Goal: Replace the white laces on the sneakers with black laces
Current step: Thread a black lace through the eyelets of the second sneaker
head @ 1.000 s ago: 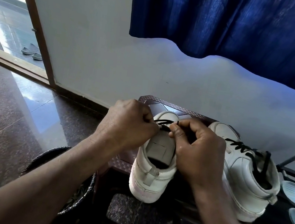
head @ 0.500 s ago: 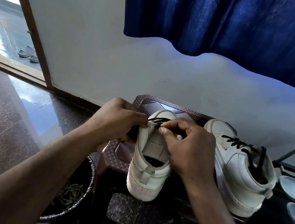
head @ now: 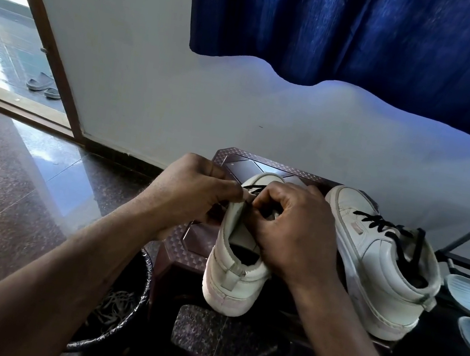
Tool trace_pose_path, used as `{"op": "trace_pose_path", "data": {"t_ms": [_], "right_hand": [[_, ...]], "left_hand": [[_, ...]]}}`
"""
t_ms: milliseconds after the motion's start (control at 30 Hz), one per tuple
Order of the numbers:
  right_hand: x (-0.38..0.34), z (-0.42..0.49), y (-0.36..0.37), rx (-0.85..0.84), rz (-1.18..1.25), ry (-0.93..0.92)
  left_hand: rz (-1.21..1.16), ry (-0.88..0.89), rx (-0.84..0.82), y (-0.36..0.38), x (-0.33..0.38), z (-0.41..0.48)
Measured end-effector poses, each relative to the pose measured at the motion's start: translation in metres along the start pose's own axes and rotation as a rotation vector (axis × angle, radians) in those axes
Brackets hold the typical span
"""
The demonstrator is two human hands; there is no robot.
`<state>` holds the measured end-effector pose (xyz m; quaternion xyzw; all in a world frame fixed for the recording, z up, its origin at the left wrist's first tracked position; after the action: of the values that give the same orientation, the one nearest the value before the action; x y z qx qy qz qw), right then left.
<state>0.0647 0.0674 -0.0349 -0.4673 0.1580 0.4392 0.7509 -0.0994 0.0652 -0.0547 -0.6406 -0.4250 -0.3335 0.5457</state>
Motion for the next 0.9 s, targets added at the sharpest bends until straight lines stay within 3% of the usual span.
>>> {"op": "trace_pose_path", "data": {"t_ms": [600, 900], "right_hand": [[0.0039, -0.0024, 0.0036, 0.047, 0.084, 0.063], [-0.001, -0.0039, -0.0008, 0.095, 0.153, -0.029]], "left_hand": [[-0.021, 0.025, 0.008, 0.0008, -0.0026, 0.0049], [0.028, 0.06, 0.03, -0.0016, 0.001, 0.0029]]}}
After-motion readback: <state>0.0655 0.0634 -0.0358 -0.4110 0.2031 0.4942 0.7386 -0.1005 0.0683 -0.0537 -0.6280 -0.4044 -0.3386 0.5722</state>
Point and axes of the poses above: each hand's wrist, its own z-axis towards the middle knuckle, its own y-axis out of the palm, x = y × z, the point moved 7 cm from there along z, towards the middle knuckle, and after that the axes turned 14 degrees about z, right-handed, at the moved point
